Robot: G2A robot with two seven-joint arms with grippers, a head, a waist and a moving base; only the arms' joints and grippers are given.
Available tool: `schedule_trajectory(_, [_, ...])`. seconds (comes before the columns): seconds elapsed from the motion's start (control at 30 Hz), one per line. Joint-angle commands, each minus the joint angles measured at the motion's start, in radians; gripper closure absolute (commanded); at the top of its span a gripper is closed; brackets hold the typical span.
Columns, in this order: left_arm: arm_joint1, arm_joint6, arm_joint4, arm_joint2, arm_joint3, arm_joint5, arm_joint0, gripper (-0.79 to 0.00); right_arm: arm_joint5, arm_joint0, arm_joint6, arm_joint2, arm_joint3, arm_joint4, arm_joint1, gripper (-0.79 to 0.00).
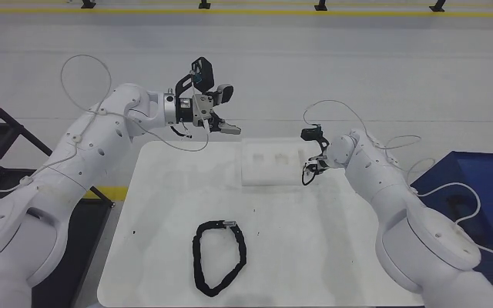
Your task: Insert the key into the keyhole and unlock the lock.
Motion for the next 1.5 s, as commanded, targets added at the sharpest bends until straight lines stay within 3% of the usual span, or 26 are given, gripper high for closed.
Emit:
schedule_trajectory(0.0, [0.0,0.0,0.0,0.0,0.0,0.0,0.0,-0.785,-0.001,0.0,0.0,0.0,0.0,0.0,0.0,-0.268])
schedule_trajectory(0.17, [0.0,0.0,0.0,0.0,0.0,0.0,0.0,-0.785,-0.001,0.0,0.0,0.0,0.0,0.0,0.0,-0.252])
schedule_trajectory(0.27, [0.0,0.0,0.0,0.0,0.0,0.0,0.0,-0.785,-0.001,0.0,0.0,0.0,0.0,0.0,0.0,-0.317])
schedule_trajectory(0.83, [0.0,0.0,0.0,0.0,0.0,0.0,0.0,-0.785,-0.001,0.0,0.0,0.0,0.0,0.0,0.0,-0.305])
schedule_trajectory(0.87, [0.0,0.0,0.0,0.0,0.0,0.0,0.0,-0.785,0.0,-0.006,-0.011,0.001,-0.005,0.001,0.001,-0.486])
schedule_trajectory(1.47, [0.0,0.0,0.0,0.0,0.0,0.0,0.0,-0.785,0.041,-0.045,-0.044,0.028,-0.085,-0.057,0.031,-0.308])
